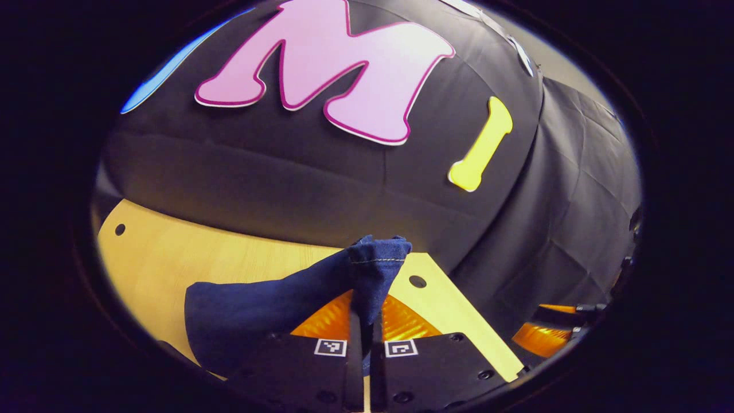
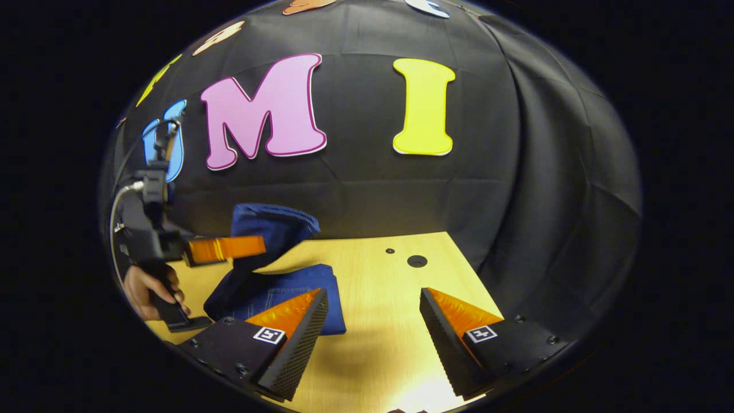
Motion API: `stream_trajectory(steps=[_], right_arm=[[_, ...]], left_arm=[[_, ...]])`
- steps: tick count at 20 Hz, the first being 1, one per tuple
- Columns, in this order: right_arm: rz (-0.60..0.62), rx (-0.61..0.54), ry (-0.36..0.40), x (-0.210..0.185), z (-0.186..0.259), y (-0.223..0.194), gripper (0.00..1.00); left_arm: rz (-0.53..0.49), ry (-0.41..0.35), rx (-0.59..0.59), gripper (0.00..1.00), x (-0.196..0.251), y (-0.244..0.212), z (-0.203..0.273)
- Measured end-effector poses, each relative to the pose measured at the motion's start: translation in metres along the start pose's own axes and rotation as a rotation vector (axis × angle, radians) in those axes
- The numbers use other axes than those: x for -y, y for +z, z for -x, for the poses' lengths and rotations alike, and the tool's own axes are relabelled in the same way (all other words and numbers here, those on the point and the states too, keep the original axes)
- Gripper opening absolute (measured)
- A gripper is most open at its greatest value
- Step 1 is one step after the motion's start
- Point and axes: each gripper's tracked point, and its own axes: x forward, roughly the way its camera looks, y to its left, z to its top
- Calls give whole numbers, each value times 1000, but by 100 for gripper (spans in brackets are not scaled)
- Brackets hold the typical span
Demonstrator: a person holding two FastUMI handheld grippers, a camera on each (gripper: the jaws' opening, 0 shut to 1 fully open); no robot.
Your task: Grasp the waist and the cuffs of the jeans and fold them to make the two legs overlap; first hold the waist and fold one-third of the jeans toward the cuffs, then hold the cuffs and fold the remaining one-third in the same direction to finish folding.
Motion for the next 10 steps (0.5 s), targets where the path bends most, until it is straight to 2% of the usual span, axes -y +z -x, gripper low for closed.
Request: stream_trajectory(steps=[3, 4, 5, 6, 8, 10], right_arm=[[-16, 0, 9, -5, 10, 4, 98], [-13, 2, 15, -7, 16, 5, 98], [-6, 9, 16, -10, 20, 9, 98], [4, 20, 18, -11, 26, 14, 98], [19, 47, 20, -18, 42, 26, 98], [31, 104, 21, -27, 64, 44, 98]], left_arm=[[-31, -26, -17, 18, 16, -13, 2], [-27, -50, 1, 45, 23, -10, 6], [-24, -65, 24, 60, 27, -7, 15], [-31, -67, 41, 91, 26, -2, 32], [-66, -49, 77, 98, 18, 10, 69], [-117, -26, 125, 97, 8, 28, 118]])
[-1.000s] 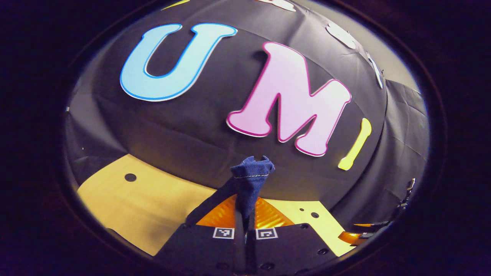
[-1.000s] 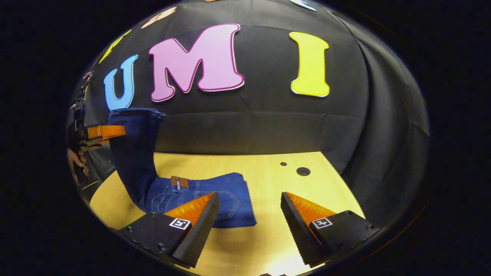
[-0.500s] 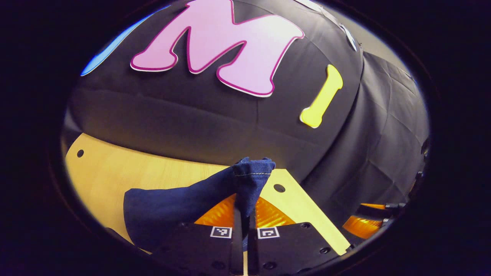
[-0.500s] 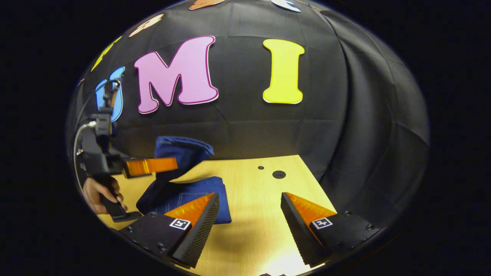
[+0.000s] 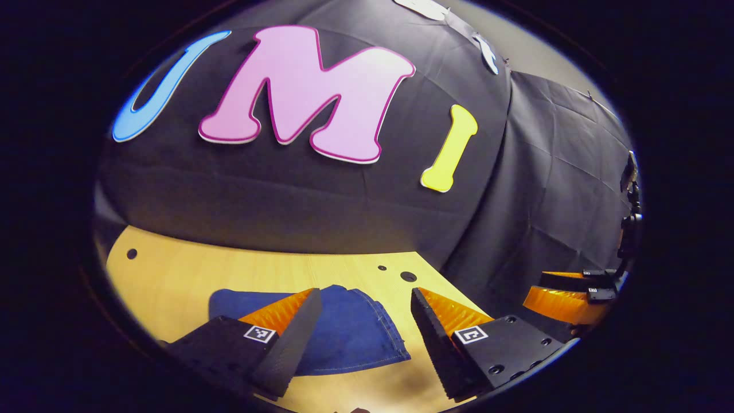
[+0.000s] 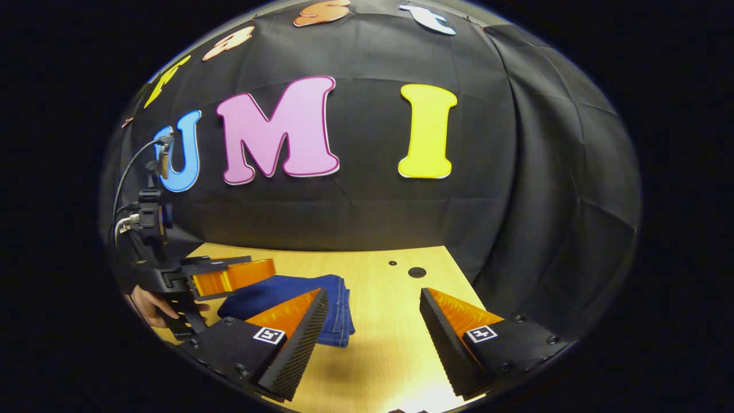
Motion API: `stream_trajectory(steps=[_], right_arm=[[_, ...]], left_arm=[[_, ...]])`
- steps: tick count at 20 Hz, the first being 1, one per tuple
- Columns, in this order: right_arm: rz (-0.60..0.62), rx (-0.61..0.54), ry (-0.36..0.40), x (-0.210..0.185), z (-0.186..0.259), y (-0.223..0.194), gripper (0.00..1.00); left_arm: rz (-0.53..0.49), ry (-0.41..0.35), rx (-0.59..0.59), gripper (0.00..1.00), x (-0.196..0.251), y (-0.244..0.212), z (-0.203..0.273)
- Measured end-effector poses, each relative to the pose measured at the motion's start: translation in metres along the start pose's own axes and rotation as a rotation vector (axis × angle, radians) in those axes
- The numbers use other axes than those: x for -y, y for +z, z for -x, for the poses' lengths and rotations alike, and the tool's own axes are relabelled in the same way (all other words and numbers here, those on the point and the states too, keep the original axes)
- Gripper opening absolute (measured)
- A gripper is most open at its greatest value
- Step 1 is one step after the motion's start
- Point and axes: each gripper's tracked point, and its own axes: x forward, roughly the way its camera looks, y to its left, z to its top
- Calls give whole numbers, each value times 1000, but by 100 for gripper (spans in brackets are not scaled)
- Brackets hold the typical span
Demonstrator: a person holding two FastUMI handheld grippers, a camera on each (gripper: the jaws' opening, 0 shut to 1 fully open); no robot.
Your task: Grasp the waist and the cuffs of the jeans and fold them to make the two legs overlap; first hold the waist and fold one-third of the jeans toward the cuffs, then hold the cuffs and fold the remaining one-third in the same direction to finish folding.
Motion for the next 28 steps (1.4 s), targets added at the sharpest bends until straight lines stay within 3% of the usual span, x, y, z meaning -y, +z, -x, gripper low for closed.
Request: stream_trajectory(steps=[3, 5, 6, 8, 12, 15, 21, 25, 28], right_arm=[[28, 150, -1, -22, 39, 47, 98], [38, 211, 10, -41, 64, 66, 97], [52, 238, 22, -52, 75, 75, 97], [90, 267, 54, -75, 97, 83, 97], [42, 226, 97, -114, 142, 58, 97], [10, 191, 136, -144, 169, 28, 96], [40, 224, 175, -163, 202, 26, 96], [44, 220, 178, -162, 204, 30, 96], [43, 230, 155, -156, 204, 36, 96]], left_arm=[[-89, 58, 110, 97, -11, 40, 79], [-132, 149, 169, 97, -24, 62, 133], [-121, 189, 180, 96, -28, 66, 158], [-79, 198, 196, 97, -18, 70, 203], [-33, 257, 239, 96, -24, 70, 275], [-69, 349, 263, 96, -40, 66, 319], [-91, 382, 280, 96, -47, 57, 354], [-114, 492, 237, 96, -67, 49, 360], [-82, 479, 232, 97, -64, 50, 360]])
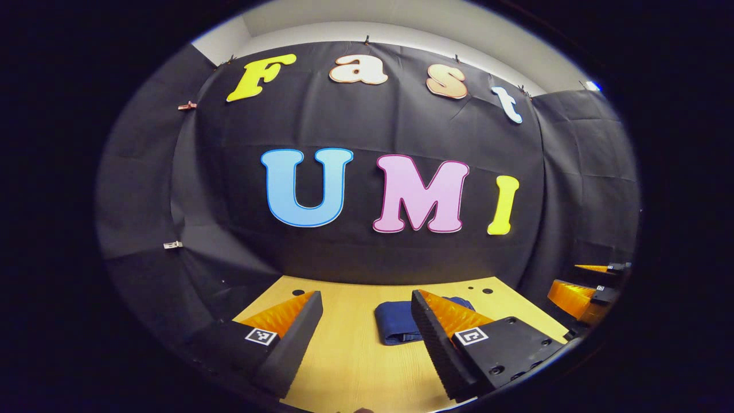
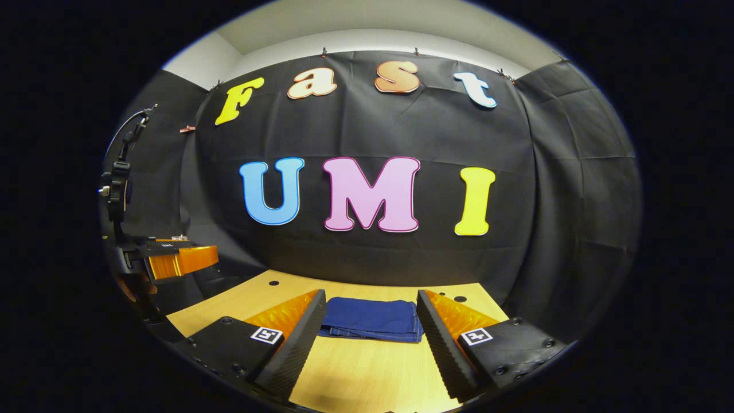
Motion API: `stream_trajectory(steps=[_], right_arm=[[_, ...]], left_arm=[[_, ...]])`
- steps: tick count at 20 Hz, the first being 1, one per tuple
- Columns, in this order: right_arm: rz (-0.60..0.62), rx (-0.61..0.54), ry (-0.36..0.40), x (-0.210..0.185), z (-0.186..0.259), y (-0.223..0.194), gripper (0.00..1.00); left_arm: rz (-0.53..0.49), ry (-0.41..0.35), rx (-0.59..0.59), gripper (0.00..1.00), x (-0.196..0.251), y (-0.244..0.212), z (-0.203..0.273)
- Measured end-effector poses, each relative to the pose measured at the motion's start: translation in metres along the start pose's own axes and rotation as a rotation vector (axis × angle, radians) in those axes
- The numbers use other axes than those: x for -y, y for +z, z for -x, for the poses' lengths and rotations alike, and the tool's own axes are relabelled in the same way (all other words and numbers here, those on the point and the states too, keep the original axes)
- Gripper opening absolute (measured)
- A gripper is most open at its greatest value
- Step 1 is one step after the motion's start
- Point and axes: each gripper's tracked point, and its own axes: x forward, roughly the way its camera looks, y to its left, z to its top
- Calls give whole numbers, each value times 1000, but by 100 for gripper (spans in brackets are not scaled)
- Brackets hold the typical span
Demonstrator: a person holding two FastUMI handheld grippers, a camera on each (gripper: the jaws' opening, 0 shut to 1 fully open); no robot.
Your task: Grasp the waist and the cuffs of the jeans and fold them to make the two legs overlap; first hold the waist and fold one-third of the jeans toward the cuffs, then hold the cuffs and fold the remaining one-third in the same direction to finish folding.
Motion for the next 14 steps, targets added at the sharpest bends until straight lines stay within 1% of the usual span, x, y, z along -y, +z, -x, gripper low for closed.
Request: stream_trajectory(steps=[3, 8, 14], right_arm=[[-29, 11, -26, 5, 3, 2, 96], [-28, 8, -57, 15, 5, 1, 96], [-29, -28, -90, 14, 12, -9, 96]], left_arm=[[-10, 1, 12, 96, -8, 2, 1], [-9, -42, 19, 97, 1, 6, -3], [-39, -102, 27, 97, 14, 0, -7]])
